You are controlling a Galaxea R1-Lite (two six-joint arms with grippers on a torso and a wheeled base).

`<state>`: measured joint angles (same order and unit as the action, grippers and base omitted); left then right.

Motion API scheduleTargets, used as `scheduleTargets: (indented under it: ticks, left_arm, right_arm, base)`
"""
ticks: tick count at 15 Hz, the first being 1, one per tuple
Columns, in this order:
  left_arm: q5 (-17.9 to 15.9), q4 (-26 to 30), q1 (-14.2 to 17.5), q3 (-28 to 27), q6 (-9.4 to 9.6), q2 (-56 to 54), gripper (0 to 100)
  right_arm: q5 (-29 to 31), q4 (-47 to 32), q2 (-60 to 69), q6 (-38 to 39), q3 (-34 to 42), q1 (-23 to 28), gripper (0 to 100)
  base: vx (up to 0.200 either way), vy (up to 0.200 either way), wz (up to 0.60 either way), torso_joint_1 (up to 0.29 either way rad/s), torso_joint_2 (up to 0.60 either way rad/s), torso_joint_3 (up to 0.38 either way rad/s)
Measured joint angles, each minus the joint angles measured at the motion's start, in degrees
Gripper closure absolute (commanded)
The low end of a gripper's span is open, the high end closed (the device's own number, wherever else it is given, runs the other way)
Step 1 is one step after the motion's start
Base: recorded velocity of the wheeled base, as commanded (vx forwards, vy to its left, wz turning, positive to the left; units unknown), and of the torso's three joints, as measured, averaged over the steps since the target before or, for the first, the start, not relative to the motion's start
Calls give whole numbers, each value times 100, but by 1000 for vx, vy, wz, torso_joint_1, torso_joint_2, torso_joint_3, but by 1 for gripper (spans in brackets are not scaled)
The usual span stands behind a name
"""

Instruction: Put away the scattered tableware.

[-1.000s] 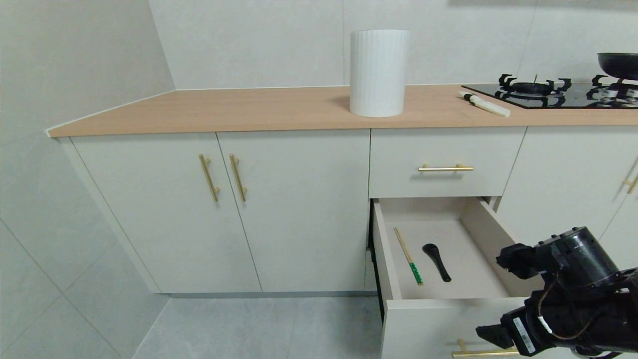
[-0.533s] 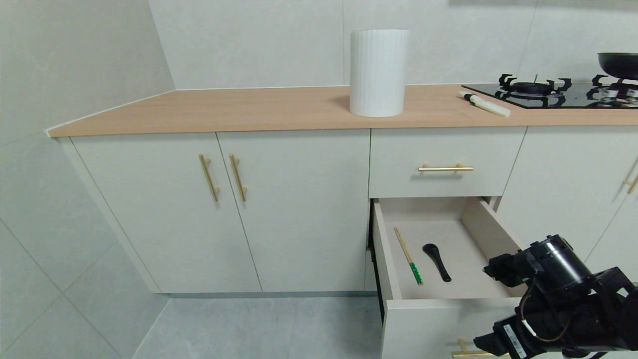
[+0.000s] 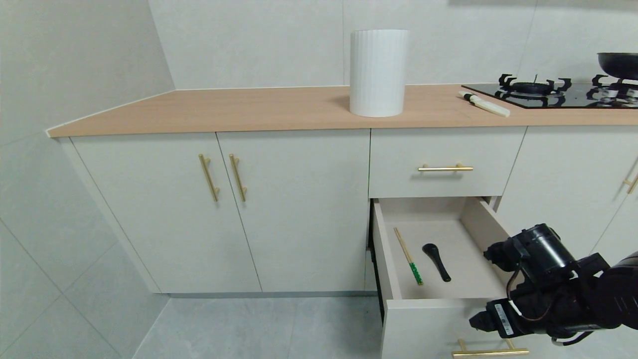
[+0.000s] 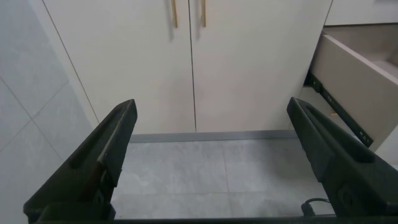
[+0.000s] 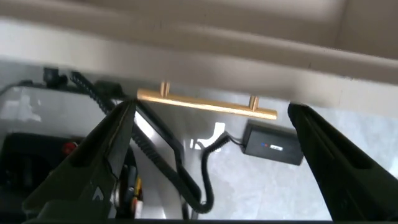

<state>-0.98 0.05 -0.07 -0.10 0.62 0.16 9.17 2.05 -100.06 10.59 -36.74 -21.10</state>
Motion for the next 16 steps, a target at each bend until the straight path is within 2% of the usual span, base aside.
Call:
scheduleTargets:
  ticks: [9,16]
  left_arm:
    - [2,0,-2,0,-2,0,0]
    - [2,-2,0,0,-2,0,0]
  right_arm:
    - [93,227,-330,410,-388,63,0]
    - [251,1092,-749,401,-534,66,0]
  base:
    - [0,0,0,0,0,0]
    - [0,0,0,0,0,0]
